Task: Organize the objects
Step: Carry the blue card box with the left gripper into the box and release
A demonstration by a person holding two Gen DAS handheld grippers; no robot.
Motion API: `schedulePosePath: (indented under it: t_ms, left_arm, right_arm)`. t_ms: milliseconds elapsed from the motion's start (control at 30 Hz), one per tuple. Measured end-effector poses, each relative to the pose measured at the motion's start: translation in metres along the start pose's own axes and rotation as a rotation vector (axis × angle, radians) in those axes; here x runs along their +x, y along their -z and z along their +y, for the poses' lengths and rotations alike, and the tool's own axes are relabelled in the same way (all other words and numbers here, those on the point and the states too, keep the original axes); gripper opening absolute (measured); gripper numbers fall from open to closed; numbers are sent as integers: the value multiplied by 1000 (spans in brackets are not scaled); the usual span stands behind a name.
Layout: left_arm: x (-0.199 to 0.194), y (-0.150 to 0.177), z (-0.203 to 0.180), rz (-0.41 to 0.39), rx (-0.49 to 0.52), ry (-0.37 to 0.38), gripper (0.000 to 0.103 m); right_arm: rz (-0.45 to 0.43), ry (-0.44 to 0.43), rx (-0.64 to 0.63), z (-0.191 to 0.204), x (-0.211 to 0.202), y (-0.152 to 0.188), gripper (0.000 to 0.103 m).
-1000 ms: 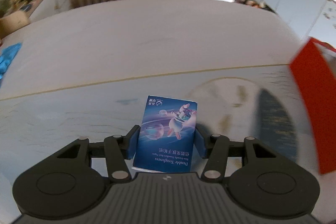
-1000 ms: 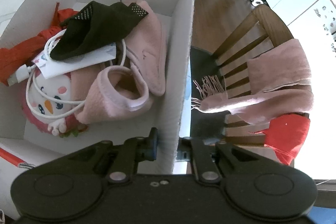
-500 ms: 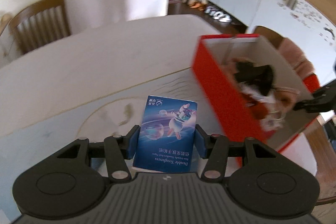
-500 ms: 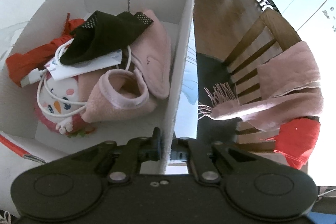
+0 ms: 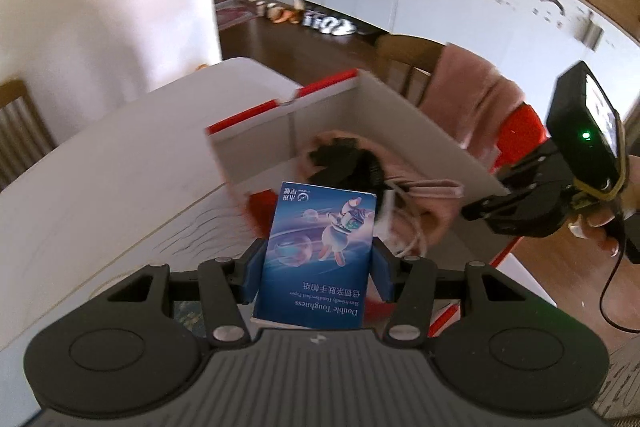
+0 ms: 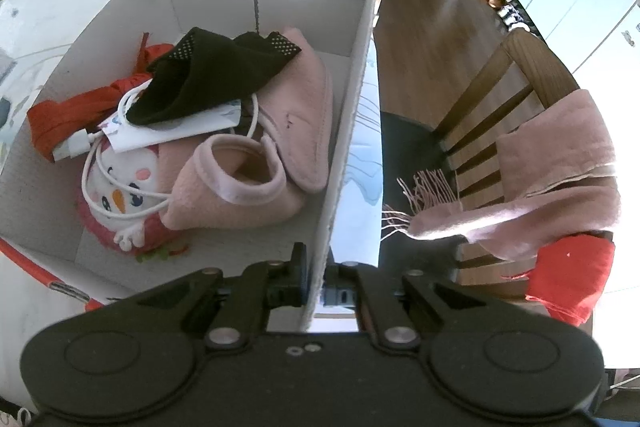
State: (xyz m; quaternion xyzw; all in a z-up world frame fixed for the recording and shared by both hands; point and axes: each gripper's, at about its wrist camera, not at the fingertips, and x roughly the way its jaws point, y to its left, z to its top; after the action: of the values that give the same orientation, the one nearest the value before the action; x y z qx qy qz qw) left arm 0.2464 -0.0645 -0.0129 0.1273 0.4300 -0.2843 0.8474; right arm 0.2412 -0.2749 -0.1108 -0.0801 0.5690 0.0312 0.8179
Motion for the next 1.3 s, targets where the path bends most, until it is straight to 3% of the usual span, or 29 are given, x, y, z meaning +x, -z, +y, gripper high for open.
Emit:
schedulePosePath:
  t_ms: [467, 767, 1067, 1133, 1200, 1300]
  left_arm:
    - [51, -38, -51, 53, 96, 55, 52]
    - [97, -37, -59, 129, 106, 49, 53]
    - [114, -33, -59, 163, 121, 51, 53]
    - [115, -31, -58, 161, 117, 57, 57]
    - [115, -29, -58, 152, 128, 60, 71]
    - [113, -27, -55, 136, 131, 55, 80]
  right_arm:
    - [-12, -16, 21, -7, -2, 2, 4]
    - [-15, -19, 14, -7, -5, 3, 4]
    - [-16, -20, 15, -7, -5, 3, 4]
    - [-16, -21, 16, -7, -5, 3, 4]
    - [-15, -22, 16, -7, -5, 3, 4]
    - [-15, -21, 16, -6, -4, 4, 4]
